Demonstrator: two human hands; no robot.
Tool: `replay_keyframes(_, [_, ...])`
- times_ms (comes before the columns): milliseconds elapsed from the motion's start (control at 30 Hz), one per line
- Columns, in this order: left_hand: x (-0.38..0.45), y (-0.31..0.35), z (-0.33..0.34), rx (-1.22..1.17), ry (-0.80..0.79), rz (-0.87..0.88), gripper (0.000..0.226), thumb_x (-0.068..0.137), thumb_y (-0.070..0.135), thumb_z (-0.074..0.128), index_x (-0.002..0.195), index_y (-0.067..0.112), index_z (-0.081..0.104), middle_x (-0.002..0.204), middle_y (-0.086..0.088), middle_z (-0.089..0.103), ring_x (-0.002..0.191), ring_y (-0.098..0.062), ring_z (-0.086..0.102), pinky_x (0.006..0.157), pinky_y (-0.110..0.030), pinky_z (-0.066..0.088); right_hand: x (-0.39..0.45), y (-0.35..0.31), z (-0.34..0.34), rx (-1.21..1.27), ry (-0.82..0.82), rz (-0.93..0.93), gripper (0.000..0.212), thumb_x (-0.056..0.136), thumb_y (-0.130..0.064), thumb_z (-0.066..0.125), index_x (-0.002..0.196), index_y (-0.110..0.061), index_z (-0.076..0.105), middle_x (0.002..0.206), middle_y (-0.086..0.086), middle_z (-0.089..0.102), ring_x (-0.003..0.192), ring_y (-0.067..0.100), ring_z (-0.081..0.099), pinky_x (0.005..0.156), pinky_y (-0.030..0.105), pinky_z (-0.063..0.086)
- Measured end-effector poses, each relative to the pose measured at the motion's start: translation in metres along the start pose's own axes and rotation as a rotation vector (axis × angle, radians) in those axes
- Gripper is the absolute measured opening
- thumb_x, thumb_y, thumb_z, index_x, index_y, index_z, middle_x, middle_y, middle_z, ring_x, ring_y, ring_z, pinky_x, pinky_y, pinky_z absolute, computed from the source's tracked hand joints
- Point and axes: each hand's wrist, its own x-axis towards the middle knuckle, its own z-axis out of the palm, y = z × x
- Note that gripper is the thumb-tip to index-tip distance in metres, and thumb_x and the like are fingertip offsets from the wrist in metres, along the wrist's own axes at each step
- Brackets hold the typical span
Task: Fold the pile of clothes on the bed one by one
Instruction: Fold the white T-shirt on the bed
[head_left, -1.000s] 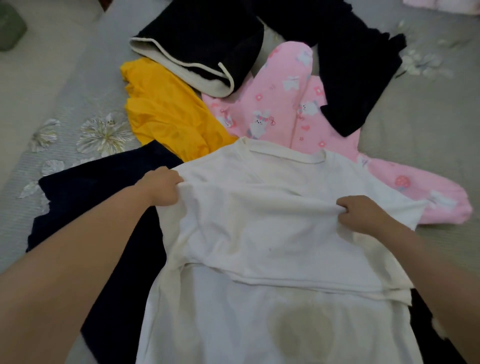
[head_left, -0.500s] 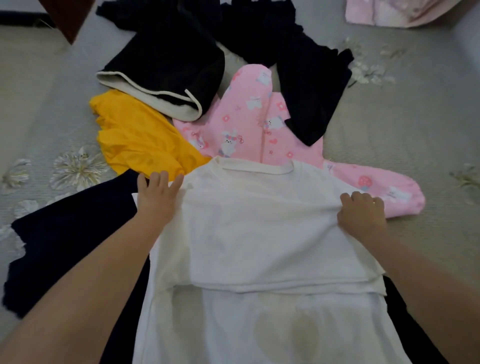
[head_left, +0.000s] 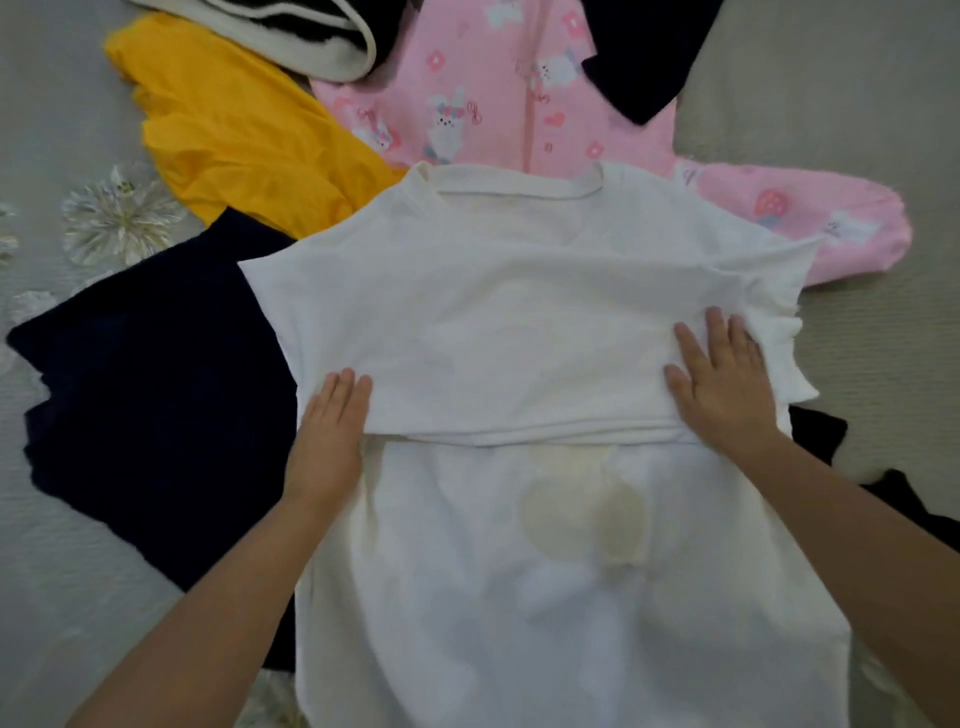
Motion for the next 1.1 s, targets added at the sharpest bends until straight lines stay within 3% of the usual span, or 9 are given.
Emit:
replay_keyframes(67, [-0.001,-0.010,0.007,0.021,-0.030,-0.046,0.060,0.088,-0.013,0.034,0.143,0.003,0.016,0.153,-0.013,0.014,0.143,-0.025,0.008,0.113,-0.026,0.004,0.000,0.006,-0.001,0.020,0.021,-0.004,0.087,0.072,-0.057,0.001,0.142,-0.013,0.029,0.153,0.017,0.013,0.141,0.036,0.007,0.113,0.037,0.001])
replay_keyframes(233, [-0.009,-0.019,0.005,0.343,-0.164,-0.180,0.063,0.095,0.004,0.031,0.145,0.008,-0.007,0.155,-0.007,-0.005,0.143,-0.023,-0.001,0.115,-0.037,0.006,-0.015,0.019,0.006,-0.091,0.016,0.007,0.057,0.094,-0.043,0.021,0.144,-0.017,0.024,0.155,0.011,0.010,0.143,0.028,0.003,0.112,0.043,-0.005])
replay_keyframes(433, [-0.022,0.011,-0.006,0.248,-0.171,-0.346,0.065,0.092,0.006,0.036,0.146,0.007,0.000,0.154,-0.013,-0.002,0.142,-0.026,-0.001,0.114,-0.043,0.010,-0.022,0.039,0.007,0.028,-0.104,-0.029,0.051,0.099,-0.030,0.032,0.146,-0.016,0.018,0.155,0.009,0.001,0.143,0.028,-0.001,0.113,0.039,0.000])
replay_keyframes(600, [-0.092,0.071,0.020,-0.032,0.023,-0.132,0.052,0.094,0.014,0.036,0.141,-0.004,0.023,0.150,-0.024,0.016,0.141,-0.035,0.012,0.113,-0.044,0.012,-0.068,0.040,0.014,0.094,0.043,-0.166,0.061,0.088,-0.038,0.026,0.140,-0.006,0.033,0.150,0.022,0.017,0.139,0.039,0.013,0.111,0.049,0.009])
replay_keyframes(767, [-0.195,0.121,0.078,-0.201,-0.114,-0.126,0.079,0.088,0.051,0.012,0.136,-0.010,0.026,0.145,-0.026,0.022,0.136,-0.035,0.013,0.109,-0.041,0.012,-0.146,0.054,0.049,0.206,-0.030,-0.159,0.058,0.089,-0.030,0.025,0.139,-0.003,0.033,0.149,0.020,0.022,0.139,0.034,0.018,0.112,0.045,0.006])
replay_keyframes(900, [-0.254,0.127,0.103,-0.055,-0.170,-0.033,0.078,0.097,0.048,0.008,0.122,-0.016,0.046,0.125,-0.039,0.045,0.121,-0.050,0.040,0.104,-0.049,0.028,-0.210,0.063,0.059,0.183,0.053,-0.265,0.050,0.088,-0.022,0.035,0.121,0.012,0.051,0.128,0.033,0.047,0.118,0.050,0.046,0.099,0.062,0.026])
replay_keyframes(1000, [-0.287,0.122,0.112,0.011,-0.160,0.060,0.069,0.096,0.052,0.009,0.132,-0.003,0.030,0.136,-0.032,0.035,0.141,-0.027,0.008,0.113,-0.032,0.005,-0.271,0.075,0.078,0.032,0.089,-0.493,0.046,0.090,-0.030,0.044,0.116,0.007,0.054,0.117,0.034,0.055,0.106,0.051,0.054,0.086,0.064,0.038])
replay_keyframes(1033, [-0.295,0.119,0.117,0.035,-0.143,0.082,0.069,0.095,0.053,0.009,0.136,0.000,0.023,0.142,-0.027,0.028,0.142,-0.023,0.001,0.114,-0.034,0.008,-0.292,0.079,0.088,-0.075,0.040,-0.615,0.049,0.085,-0.037,0.055,0.116,0.001,0.057,0.117,0.030,0.058,0.106,0.047,0.056,0.084,0.061,0.042])
replay_keyframes(1100, [-0.304,0.117,0.121,0.082,-0.162,0.094,0.068,0.096,0.052,0.011,0.134,-0.002,0.026,0.141,-0.027,0.030,0.135,-0.035,0.025,0.101,-0.051,0.034,-0.328,0.082,0.102,-0.263,-0.187,-0.760,0.073,0.058,-0.050,0.078,0.114,-0.006,0.063,0.119,0.022,0.060,0.109,0.037,0.058,0.083,0.055,0.048])
